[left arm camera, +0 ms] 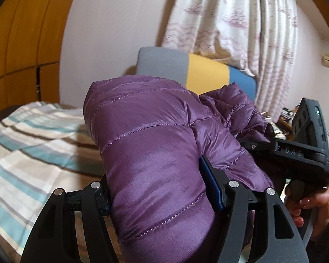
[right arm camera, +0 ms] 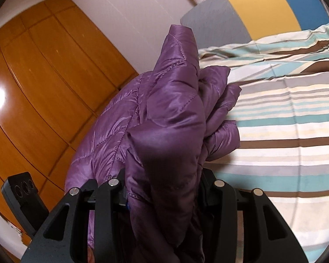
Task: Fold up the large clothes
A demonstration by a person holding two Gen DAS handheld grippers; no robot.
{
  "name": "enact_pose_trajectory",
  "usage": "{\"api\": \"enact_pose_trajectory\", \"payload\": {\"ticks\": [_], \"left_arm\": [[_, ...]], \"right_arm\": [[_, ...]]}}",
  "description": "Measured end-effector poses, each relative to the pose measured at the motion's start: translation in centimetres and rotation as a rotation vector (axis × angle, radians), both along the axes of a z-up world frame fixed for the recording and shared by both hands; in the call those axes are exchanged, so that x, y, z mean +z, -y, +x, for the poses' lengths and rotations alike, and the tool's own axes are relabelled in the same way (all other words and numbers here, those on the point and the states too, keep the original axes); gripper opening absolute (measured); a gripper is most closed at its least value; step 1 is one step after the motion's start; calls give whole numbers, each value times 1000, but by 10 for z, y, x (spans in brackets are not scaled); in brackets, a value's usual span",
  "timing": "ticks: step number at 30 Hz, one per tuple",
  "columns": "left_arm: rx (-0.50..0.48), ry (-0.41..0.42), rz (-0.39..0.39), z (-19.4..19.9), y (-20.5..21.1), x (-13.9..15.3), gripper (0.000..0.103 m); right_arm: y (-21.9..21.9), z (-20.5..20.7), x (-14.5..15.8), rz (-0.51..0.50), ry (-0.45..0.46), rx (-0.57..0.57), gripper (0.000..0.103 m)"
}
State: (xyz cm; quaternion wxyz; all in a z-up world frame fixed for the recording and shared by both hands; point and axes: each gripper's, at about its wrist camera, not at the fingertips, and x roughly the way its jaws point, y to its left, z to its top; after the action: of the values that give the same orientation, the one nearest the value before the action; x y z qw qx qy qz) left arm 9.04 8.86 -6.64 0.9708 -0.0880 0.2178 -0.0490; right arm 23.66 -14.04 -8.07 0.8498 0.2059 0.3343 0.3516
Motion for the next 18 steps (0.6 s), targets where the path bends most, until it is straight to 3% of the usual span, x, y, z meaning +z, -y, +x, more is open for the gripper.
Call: {"api": "enact_pose_trajectory", "payload": {"ticks": [6,7,9,10,14,18], "left_arm": [[69,-111,-44,13,-24,-37,66],[77,-128,-59,15,-28,-43,68],[106,-149,-99,9,-37,-52,82],[121,-159,-108,6,-40,-54,84],[105,-181,-89,-14,-37,-61,84],[107,-199,-104,-13,-39,-67,84]], "right_arm": [[-40,26,-32,-126,-19,20,43],[-42,28,-41,-151,-18,5,45],[-37,29,-52,-164,-17,-21,60],[-34,30,-56,-179,-20,-32,64],[-20,14,-69,-294,9,-51,66],[-20,10,-76,-326,-5,-53,69]]}}
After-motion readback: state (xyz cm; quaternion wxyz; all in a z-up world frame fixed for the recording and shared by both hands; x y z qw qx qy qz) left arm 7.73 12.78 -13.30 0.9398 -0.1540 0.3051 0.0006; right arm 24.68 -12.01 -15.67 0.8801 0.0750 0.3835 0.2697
